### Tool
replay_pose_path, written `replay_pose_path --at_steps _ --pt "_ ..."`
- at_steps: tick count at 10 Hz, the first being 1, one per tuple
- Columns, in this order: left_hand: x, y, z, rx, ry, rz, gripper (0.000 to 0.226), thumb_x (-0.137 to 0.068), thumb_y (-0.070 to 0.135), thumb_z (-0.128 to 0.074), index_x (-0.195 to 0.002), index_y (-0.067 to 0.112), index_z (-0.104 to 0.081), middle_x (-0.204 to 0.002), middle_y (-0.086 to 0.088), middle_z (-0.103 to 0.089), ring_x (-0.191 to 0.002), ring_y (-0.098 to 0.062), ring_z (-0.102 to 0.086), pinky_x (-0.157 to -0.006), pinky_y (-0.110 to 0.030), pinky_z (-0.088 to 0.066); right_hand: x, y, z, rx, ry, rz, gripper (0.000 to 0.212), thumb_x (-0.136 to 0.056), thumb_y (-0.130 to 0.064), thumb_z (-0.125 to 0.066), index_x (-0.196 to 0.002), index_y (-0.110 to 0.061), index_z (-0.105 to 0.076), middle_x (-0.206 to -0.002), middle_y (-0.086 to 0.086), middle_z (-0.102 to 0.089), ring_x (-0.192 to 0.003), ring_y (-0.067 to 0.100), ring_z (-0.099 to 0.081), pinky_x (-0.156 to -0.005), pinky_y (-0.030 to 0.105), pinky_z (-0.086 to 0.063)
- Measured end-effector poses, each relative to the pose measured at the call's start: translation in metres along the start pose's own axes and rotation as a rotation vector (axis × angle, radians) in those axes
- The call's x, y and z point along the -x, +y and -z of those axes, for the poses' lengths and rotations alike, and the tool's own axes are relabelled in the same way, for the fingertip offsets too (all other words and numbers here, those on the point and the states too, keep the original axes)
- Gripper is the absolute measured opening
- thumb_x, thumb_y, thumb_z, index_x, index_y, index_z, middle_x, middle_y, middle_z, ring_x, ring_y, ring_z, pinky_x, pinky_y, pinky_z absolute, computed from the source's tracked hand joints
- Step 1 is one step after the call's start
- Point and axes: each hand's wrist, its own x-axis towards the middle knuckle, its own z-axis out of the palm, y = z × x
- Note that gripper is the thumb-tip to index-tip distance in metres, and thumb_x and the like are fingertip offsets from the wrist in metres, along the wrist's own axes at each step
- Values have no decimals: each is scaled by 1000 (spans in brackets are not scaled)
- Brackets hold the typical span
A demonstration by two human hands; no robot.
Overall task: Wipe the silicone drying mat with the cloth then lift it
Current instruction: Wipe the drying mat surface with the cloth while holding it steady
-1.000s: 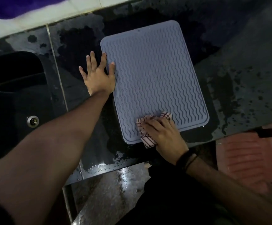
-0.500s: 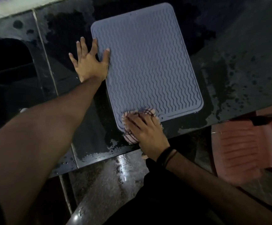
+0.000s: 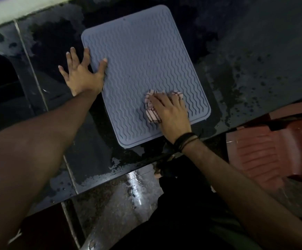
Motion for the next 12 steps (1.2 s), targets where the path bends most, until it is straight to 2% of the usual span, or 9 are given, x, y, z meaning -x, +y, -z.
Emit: replay_pose_path --at_steps 1,4,5,6,8,9,10,11,12 --pt "-1 -1 0 5 5 2 87 -88 86 -25 -159 36 -27 -171 -5 -11 -158 -23 -4 -124 -58 3 29 11 -3 16 9 17 62 -72 -2 -50 -132 -17 -54 -134 2 -54 -115 30 -49 -103 43 -35" --pt "1 0 2 -3 -5 -1 87 -89 85 -25 -159 35 -27 -171 -6 -11 -158 -24 -3 -124 -57 4 53 -20 17 -81 -3 64 59 -64 -8 -65 -121 -23 -60 -124 -2 -61 -108 26 -52 -94 40 -39" --pt "2 1 3 -3 -4 2 85 -90 84 -27 -160 34 -27 -171 -6 -11 -158 -24 -3 -125 -57 3 31 -61 7 -90 -28 198 48 -76 -9 -57 -123 -18 -59 -129 3 -59 -115 27 -51 -101 45 -38" --pt "3 2 5 -1 -3 0 84 -91 83 -28 -160 34 -27 -171 -6 -11 -158 -24 -3 -125 -57 3 24 -75 -5 12 -137 298 58 -79 -11 -28 -130 -15 -53 -133 4 -52 -119 30 -46 -104 46 -35" --pt "2 2 5 -15 -14 6 86 -90 84 -25 -160 35 -25 -171 -6 -10 -158 -24 -3 -125 -57 4 56 -39 7 25 -163 349 49 -79 -11 -34 -117 -21 -64 -117 -1 -62 -105 28 -52 -97 44 -39" --pt "2 3 6 -4 -17 2 85 -90 84 -26 -160 35 -25 -171 -6 -10 -158 -24 -2 -125 -57 4 54 -22 20 31 -204 287 47 -77 -7 -49 -118 -26 -62 -121 -5 -61 -112 26 -48 -98 43 -37" --pt "3 3 5 -9 -18 0 85 -90 83 -26 -160 34 -25 -171 -6 -9 -158 -24 -2 -125 -58 3 21 -7 35 10 -65 155 46 -77 -10 -45 -117 -25 -62 -122 -3 -61 -114 27 -48 -96 43 -35" --pt "3 2 6 3 -20 -11 87 -89 84 -27 -160 34 -25 -171 -7 -9 -158 -24 -2 -124 -58 3 -25 3 35 27 53 59 51 -78 -8 -60 -128 -21 -58 -130 1 -58 -117 28 -47 -99 42 -34" --pt "3 2 6 -2 -29 -4 96 -83 91 -27 -160 34 -24 -171 -6 -8 -158 -23 -1 -124 -57 5 -46 7 17 85 -31 55 65 -77 -11 -66 -139 -20 -47 -142 0 -48 -124 27 -42 -103 41 -30"
